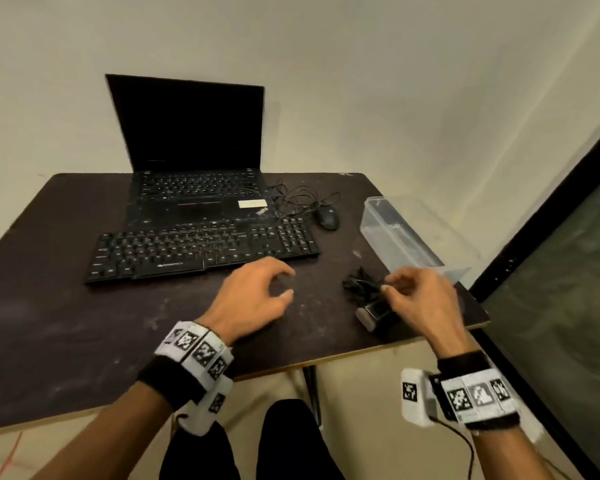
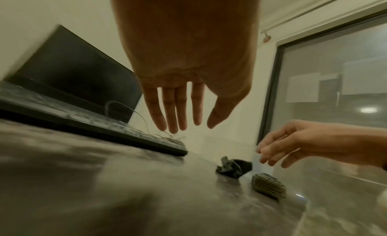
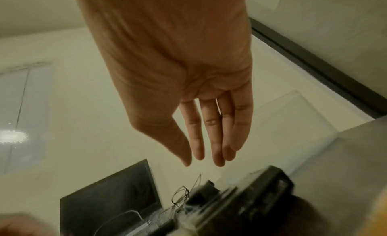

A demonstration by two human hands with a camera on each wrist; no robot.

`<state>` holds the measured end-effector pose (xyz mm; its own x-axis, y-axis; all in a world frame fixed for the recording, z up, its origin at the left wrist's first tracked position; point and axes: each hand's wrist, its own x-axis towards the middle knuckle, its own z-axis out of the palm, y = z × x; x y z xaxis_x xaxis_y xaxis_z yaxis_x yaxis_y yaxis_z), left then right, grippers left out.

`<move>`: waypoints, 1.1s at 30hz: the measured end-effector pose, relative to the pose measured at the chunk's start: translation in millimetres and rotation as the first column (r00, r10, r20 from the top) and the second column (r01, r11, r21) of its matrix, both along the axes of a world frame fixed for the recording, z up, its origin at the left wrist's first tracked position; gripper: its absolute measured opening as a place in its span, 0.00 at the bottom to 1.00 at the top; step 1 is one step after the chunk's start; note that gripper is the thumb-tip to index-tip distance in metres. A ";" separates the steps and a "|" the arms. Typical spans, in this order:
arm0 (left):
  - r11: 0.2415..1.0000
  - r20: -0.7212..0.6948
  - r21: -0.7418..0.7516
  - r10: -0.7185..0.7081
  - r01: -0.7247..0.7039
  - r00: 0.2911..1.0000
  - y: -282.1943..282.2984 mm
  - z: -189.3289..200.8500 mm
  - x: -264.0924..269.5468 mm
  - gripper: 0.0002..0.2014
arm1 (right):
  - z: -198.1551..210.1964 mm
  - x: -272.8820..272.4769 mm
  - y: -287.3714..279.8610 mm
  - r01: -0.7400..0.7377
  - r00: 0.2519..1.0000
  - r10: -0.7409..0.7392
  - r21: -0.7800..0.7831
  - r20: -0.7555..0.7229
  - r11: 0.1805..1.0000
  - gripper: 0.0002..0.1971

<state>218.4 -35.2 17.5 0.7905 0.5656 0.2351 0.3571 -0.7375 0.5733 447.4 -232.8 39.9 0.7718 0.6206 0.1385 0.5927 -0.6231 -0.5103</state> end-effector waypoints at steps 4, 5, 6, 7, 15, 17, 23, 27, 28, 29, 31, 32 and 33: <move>0.978 -0.149 0.003 -0.206 0.208 0.967 -27.4 -9.1 90.2 0.31 | -30.3 -7.5 -20.8 -0.072 0.997 0.072 -0.062 -0.013 0.995 0.34; 0.970 -0.208 -0.009 -0.238 0.241 0.949 -31.0 -9.7 106.8 0.34 | -37.8 -8.5 -21.9 -0.102 0.995 0.101 -0.061 -0.011 0.993 0.38; 0.962 -0.263 -0.024 -0.270 0.274 0.926 -34.3 -9.5 122.3 0.37 | -43.8 -8.0 -22.9 -0.116 0.993 0.115 -0.060 -0.014 0.991 0.41; 0.952 -0.307 -0.033 -0.299 0.304 0.903 -36.5 -10.2 134.2 0.38 | -47.4 -7.7 -22.9 -0.115 0.993 0.114 -0.056 -0.020 0.992 0.42; 0.953 -0.248 0.034 -0.283 0.300 0.927 -46.8 -13.1 160.5 0.21 | -44.6 -2.1 -27.6 -0.102 0.995 0.101 -0.031 -0.022 0.994 0.38; 0.969 -0.142 0.020 -0.239 0.245 0.961 -48.6 -11.6 157.7 0.20 | -38.0 1.4 -36.0 -0.116 0.993 0.114 -0.026 -0.039 0.993 0.39; 0.985 0.235 0.031 -0.170 0.167 0.957 -61.7 37.0 173.4 0.19 | 37.7 29.6 -72.2 -0.155 0.977 0.174 0.149 -0.126 0.977 0.34; 0.986 0.222 0.067 -0.162 0.151 0.961 -74.1 77.3 215.0 0.19 | 103.1 93.5 -69.1 -0.169 0.984 0.174 0.110 -0.032 0.979 0.41; 0.987 0.166 0.087 -0.147 0.134 0.975 -76.5 81.1 227.7 0.19 | 111.6 112.6 -61.6 -0.184 0.982 0.186 0.031 -0.045 0.982 0.44; 0.989 0.104 0.098 -0.123 0.113 0.987 -78.1 82.8 240.5 0.18 | 116.5 131.0 -51.0 -0.214 0.975 0.209 -0.061 -0.073 0.975 0.46; 0.991 -0.031 0.108 -0.079 0.082 0.996 -82.8 79.8 263.0 0.16 | 114.1 159.9 -27.9 -0.275 0.959 0.248 -0.261 -0.134 0.925 0.47; 0.990 -0.109 0.116 -0.068 0.081 0.992 -85.8 76.4 271.7 0.15 | 109.6 169.8 -16.8 -0.294 0.954 0.256 -0.344 -0.153 0.892 0.47; 0.988 -0.184 0.130 -0.061 0.086 0.981 -88.4 71.5 279.3 0.14 | 105.0 176.3 -7.5 -0.313 0.949 0.267 -0.407 -0.167 0.858 0.48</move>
<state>497.6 -123.6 89.0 0.8649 0.4767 0.1573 0.3867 -0.8325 0.3968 623.8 -240.3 144.9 0.5432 0.7993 -0.2571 0.7400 -0.6004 -0.3032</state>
